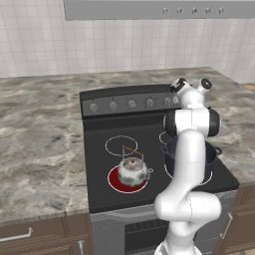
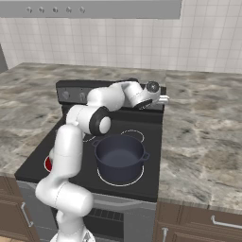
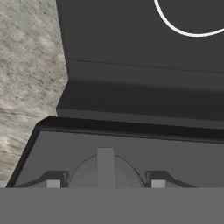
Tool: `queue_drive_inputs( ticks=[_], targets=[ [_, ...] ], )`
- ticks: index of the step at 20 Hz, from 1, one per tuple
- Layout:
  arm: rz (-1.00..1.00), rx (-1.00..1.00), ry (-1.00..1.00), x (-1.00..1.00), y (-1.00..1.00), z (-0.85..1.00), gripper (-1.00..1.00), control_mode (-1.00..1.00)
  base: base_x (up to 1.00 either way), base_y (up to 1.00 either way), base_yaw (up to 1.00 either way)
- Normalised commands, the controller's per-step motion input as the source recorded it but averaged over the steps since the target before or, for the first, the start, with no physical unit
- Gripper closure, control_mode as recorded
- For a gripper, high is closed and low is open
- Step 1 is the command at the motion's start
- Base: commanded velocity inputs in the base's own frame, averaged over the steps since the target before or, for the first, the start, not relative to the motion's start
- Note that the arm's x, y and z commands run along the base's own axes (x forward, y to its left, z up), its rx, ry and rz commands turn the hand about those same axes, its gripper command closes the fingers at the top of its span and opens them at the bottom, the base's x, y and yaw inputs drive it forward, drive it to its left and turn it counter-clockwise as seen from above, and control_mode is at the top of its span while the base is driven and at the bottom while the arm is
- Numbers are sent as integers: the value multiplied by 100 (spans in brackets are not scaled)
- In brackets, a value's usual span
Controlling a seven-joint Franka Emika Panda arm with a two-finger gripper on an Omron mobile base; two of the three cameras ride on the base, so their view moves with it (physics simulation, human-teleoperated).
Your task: Pick the kettle from the cabinet and place it on a stove burner. Then pick the pot from the counter and place it on another stove burner. Finally, turn both burners on.
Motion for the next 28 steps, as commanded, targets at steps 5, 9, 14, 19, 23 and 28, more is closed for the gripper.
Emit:
queue_drive_inputs(
  ticks=[5,9,14,19,23,28],
  targets=[
    [0,-8,0,0,10,-8,100,-100,0,0,0],
    [0,-9,0,0,11,-10,100,-100,0,0,0],
    [0,-9,0,0,12,-12,100,-100,0,0,0],
    [0,-9,0,0,14,-11,100,-100,0,0,0],
    [0,-8,1,0,12,-10,100,-100,0,0,0],
    [0,-7,2,0,12,-7,100,-100,0,0,0]
  ],
)
